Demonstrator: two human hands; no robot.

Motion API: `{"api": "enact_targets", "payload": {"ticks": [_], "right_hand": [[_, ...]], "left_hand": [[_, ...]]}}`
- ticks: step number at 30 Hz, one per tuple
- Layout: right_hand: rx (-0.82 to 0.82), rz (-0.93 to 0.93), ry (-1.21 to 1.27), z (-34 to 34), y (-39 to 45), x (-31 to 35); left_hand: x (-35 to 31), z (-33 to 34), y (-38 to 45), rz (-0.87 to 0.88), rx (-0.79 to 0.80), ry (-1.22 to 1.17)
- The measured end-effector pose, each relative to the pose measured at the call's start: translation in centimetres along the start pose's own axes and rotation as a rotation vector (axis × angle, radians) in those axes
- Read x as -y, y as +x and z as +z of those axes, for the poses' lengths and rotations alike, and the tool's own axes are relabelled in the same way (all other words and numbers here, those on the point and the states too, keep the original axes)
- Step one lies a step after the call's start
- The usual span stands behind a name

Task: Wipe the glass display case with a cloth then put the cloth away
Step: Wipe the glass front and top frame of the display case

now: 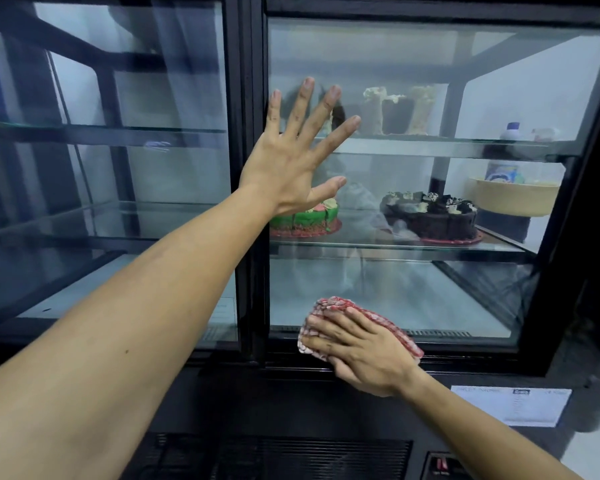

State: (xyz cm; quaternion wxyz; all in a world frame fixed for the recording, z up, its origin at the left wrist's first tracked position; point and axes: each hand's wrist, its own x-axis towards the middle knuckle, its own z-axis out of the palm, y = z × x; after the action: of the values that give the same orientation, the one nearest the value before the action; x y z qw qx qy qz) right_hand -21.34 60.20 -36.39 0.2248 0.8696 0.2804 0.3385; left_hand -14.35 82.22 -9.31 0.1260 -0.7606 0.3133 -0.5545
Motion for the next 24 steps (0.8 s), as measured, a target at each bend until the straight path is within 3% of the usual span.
{"api": "enact_targets", "payload": {"ticks": [6,14,19,24], "right_hand": [[-0.008,0.006,0.010,0.0,4.1,3.8],[0.046,-0.027,-0.005,-0.6,-0.2,-0.7],[0.113,-0.262,-0.051,0.5,3.5,2.4],[0.116,-0.253,-0.061,0.4,4.1,3.0]], "left_hand": [[0.0,-0.2,-0.1,0.004,0.009,-0.002],[-0.1,-0.1,-0.1,0.003,0.007,0.005],[-0.1,-0.1,-0.1,-0.001,0.008,0.002],[-0.1,-0.2,-0.1,0.011,0.007,-0.010]]}}
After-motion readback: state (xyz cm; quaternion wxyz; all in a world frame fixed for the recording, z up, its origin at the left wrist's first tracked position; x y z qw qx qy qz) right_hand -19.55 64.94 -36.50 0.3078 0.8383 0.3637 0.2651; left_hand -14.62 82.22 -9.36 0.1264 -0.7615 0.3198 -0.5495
